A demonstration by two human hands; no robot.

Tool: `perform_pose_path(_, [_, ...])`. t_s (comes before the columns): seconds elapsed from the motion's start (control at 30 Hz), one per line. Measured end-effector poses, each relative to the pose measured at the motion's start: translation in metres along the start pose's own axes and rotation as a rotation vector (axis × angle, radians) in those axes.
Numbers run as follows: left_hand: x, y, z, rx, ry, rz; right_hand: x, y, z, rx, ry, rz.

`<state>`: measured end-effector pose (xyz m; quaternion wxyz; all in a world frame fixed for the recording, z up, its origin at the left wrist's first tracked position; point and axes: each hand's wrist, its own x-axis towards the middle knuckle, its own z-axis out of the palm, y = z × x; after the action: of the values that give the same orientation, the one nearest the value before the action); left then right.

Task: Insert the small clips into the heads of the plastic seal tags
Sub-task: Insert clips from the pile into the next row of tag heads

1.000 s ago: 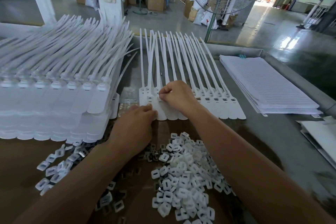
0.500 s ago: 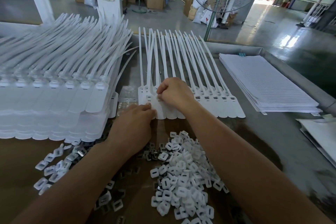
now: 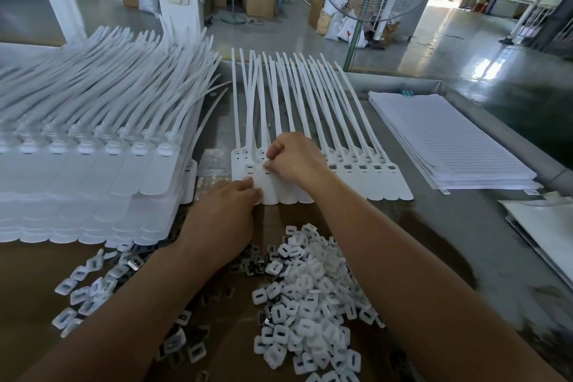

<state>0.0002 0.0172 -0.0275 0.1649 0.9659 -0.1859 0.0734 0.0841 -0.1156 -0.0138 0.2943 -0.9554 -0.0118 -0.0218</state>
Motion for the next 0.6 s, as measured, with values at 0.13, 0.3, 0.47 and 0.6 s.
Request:
perform_pose_path(0.13, [0.001, -0.001, 0.000, 0.007, -0.005, 0.003, -0.005, 0.002, 0.000, 0.003, 0.001, -0.043])
perform_pose_path(0.3, [0.002, -0.001, 0.002, 0.016, 0.000, -0.002, -0.016, 0.006, -0.020, 0.159, -0.163, -0.037])
perform_pose_path(0.47, [0.004, -0.002, 0.004, 0.010, 0.014, 0.008, -0.045, 0.015, -0.042, 0.135, -0.244, -0.139])
perform_pose_path(0.6, [0.005, -0.004, 0.007, 0.001, -0.013, -0.010, -0.068, 0.026, -0.058, 0.113, -0.408, -0.114])
